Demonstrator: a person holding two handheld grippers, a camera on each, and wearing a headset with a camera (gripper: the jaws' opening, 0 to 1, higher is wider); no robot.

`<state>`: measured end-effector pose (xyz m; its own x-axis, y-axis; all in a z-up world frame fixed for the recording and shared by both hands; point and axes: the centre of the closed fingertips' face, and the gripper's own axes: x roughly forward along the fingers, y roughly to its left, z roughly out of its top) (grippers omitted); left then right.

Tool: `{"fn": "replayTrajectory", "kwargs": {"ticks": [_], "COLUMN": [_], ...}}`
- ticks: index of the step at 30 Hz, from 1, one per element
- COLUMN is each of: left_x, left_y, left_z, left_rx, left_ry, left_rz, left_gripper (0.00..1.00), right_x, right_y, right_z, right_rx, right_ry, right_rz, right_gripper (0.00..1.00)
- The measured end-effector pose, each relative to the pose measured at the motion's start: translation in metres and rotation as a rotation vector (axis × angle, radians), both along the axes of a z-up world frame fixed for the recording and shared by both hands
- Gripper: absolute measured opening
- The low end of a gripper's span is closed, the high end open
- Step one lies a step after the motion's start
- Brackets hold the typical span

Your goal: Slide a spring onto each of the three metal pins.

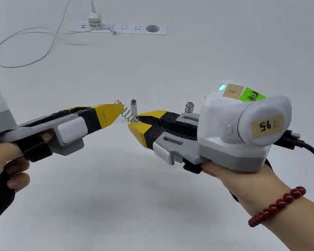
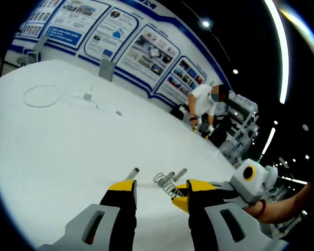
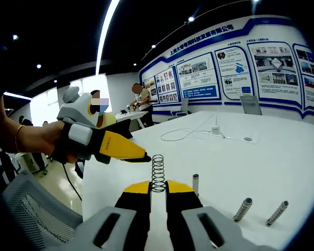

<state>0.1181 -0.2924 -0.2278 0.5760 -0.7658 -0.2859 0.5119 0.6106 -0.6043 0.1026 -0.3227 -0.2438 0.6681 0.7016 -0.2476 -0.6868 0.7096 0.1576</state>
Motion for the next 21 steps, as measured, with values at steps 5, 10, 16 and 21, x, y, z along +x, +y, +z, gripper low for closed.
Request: {"fn": "replayTrajectory", "kwargs": {"ticks": [5, 10, 16, 21], "left_x": [-0.003, -0.005, -0.006, -0.006], "left_y": [-0.006, -0.011, -0.013, -0.014], "left_z": [0.003, 0.006, 0.009, 0.01], "left_rx": [-0.022, -0.056, -0.085, -0.09], "left_ry": [0.002, 0.013, 0.023, 0.026], "left_rz": [-0.016, -0.024, -0.027, -0.031], "left_gripper": [0.29, 0.22, 0.17, 0.16], "right_x": [-0.003, -0.006, -0.007, -0.007], "right_y": [0.004, 0.007, 0.008, 0.007], "right_z": [0.007, 0.012, 0.016, 0.016], "right_rx": [0.019, 0.031, 0.038, 0.031], "right_ry": [-0.016, -0.026, -0.035, -0.036], "right_rz": [0.016, 0.032, 0.038, 0.041], "right_gripper": [0.11, 0.11, 0.11, 0.11]}}
